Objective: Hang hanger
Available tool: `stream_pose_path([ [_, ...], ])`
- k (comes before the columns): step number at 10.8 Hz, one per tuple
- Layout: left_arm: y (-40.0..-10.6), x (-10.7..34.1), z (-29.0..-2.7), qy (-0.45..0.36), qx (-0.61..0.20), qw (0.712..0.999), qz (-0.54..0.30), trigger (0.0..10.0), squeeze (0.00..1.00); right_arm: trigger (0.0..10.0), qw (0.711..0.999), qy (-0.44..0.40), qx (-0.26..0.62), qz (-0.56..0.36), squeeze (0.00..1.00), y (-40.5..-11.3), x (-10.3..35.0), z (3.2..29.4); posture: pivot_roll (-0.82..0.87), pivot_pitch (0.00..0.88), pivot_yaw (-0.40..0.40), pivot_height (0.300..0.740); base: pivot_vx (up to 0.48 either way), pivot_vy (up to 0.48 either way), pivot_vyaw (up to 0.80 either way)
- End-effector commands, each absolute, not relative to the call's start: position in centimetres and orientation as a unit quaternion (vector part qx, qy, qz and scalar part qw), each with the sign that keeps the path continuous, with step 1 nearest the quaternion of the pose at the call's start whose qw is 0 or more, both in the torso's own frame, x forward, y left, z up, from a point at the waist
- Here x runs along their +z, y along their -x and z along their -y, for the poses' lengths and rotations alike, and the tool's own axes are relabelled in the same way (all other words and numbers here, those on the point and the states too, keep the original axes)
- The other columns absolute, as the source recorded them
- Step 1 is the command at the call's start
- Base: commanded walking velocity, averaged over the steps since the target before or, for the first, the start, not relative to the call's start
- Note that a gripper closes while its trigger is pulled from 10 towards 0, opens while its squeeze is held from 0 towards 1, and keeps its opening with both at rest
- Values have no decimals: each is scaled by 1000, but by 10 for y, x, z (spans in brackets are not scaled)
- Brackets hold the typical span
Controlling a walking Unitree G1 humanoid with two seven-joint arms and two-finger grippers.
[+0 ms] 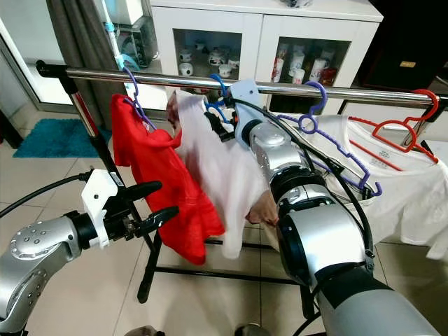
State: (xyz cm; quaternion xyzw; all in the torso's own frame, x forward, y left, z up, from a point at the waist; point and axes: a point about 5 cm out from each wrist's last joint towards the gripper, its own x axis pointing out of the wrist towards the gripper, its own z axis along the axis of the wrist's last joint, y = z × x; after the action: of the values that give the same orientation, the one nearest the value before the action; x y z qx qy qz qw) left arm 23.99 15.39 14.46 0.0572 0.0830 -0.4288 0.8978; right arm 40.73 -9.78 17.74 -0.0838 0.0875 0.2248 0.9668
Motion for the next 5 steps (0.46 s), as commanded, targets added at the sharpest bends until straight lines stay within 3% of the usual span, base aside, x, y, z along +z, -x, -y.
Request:
stream_pose_path([
  [1, -240, 147, -152, -62, -437, 894, -82, 10000, 0, 10000, 960, 85, 235, -129, 0, -403, 162, 98, 48, 50, 13, 740, 0, 0, 0],
  [3, -240, 147, -152, -62, -438, 893, -83, 10000, 0, 10000, 956, 72, 243, -151, 0, -400, 155, 97, 51, 46, 14, 740, 0, 0, 0],
  [4, -241, 147, -152, -65, -440, 892, -83, 10000, 0, 5882, 954, 66, 249, -153, 0, -400, 155, 95, 48, 42, 18, 740, 0, 0, 0],
  [5, -242, 148, -151, -66, -441, 891, -82, 10000, 0, 4510, 955, 64, 250, -149, 0, -400, 157, 95, 48, 42, 18, 740, 0, 0, 0],
])
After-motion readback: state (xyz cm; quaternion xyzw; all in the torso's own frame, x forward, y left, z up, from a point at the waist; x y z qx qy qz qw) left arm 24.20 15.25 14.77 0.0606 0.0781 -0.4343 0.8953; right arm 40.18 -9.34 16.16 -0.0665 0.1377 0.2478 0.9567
